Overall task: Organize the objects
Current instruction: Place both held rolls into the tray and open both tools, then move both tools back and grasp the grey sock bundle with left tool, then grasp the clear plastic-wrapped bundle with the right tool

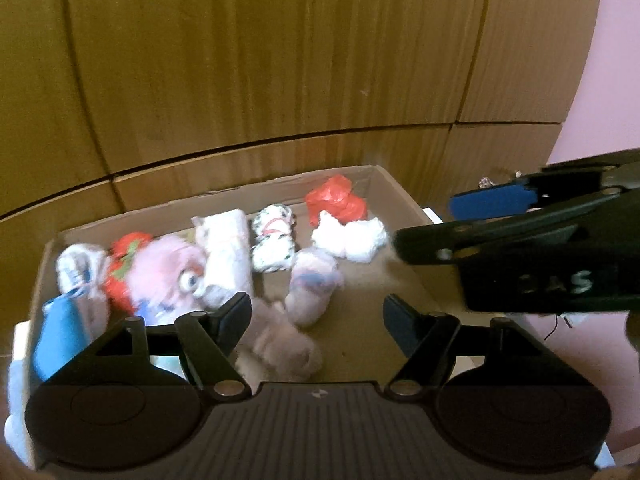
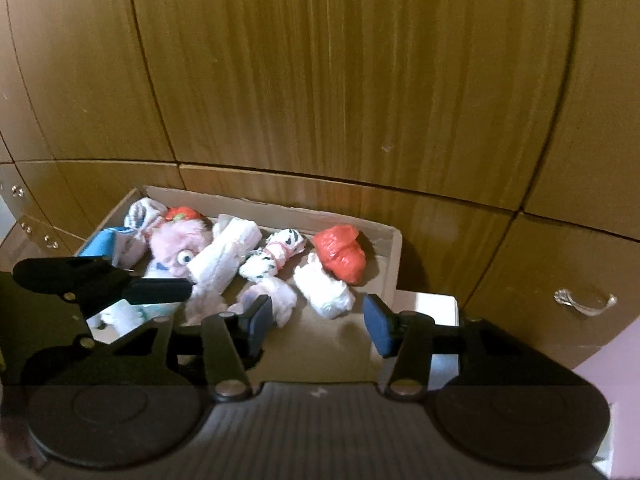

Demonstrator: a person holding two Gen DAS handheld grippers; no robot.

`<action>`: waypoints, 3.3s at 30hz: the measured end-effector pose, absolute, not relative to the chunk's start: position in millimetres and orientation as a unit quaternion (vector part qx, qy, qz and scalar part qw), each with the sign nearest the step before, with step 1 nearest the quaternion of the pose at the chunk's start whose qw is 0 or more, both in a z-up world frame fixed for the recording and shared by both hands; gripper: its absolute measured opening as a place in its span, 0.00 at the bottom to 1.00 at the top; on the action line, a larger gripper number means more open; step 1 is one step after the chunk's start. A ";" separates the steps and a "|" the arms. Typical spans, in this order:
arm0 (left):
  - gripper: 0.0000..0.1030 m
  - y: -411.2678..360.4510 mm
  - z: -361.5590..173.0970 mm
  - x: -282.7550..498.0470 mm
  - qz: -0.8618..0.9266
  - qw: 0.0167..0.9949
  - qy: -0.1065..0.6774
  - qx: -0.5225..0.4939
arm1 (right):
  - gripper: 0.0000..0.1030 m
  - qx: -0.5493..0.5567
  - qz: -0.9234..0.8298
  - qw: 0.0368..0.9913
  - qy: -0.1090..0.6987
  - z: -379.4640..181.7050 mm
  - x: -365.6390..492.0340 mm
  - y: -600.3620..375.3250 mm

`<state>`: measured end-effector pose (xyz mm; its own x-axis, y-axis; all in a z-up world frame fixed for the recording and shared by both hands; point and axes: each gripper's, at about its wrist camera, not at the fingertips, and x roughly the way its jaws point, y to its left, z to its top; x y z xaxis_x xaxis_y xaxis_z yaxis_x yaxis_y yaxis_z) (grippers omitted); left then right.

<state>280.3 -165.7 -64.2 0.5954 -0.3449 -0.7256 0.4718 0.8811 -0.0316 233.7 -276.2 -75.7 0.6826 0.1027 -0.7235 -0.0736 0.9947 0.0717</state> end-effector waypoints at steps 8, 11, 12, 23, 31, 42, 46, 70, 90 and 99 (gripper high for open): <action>0.79 -117.6 -48.0 223.8 -0.208 0.909 0.355 0.063 | 0.54 0.044 0.046 0.926 0.373 -68.0 162.8 -269.3; 0.80 -99.9 -51.2 200.3 -0.200 0.913 0.350 0.059 | 0.54 0.063 0.038 0.927 0.367 -74.1 133.1 -268.8; 0.80 -95.5 -53.2 192.3 -0.198 0.915 0.347 0.060 | 0.54 0.063 0.034 0.929 0.363 -76.1 123.0 -268.2; 0.80 -81.0 -89.1 128.9 -0.206 0.911 0.351 0.065 | 0.54 0.084 0.002 0.926 0.369 -115.7 69.0 -261.4; 0.81 -108.1 -92.4 97.9 -0.252 0.902 0.345 0.068 | 0.54 0.079 0.002 0.930 0.360 -125.1 50.5 -253.8; 0.79 -143.3 -110.8 101.3 -0.276 0.889 0.352 0.096 | 0.54 0.085 0.012 0.930 0.356 -127.3 54.7 -252.2; 0.77 -146.6 -113.1 105.3 -0.277 0.887 0.354 0.102 | 0.54 0.085 0.020 0.929 0.359 -130.0 59.0 -249.1; 0.46 -106.6 -105.1 108.4 -0.246 0.898 0.347 0.110 | 0.54 0.082 0.021 0.927 0.366 -133.3 71.4 -241.1; 0.46 -64.9 -116.0 111.6 -0.207 0.918 0.325 0.092 | 0.29 0.015 0.012 0.941 0.338 -150.0 59.8 -209.2; 0.45 -52.9 -73.8 112.3 -0.215 0.916 0.326 0.096 | 0.29 0.032 0.030 0.946 0.321 -114.0 42.9 -231.8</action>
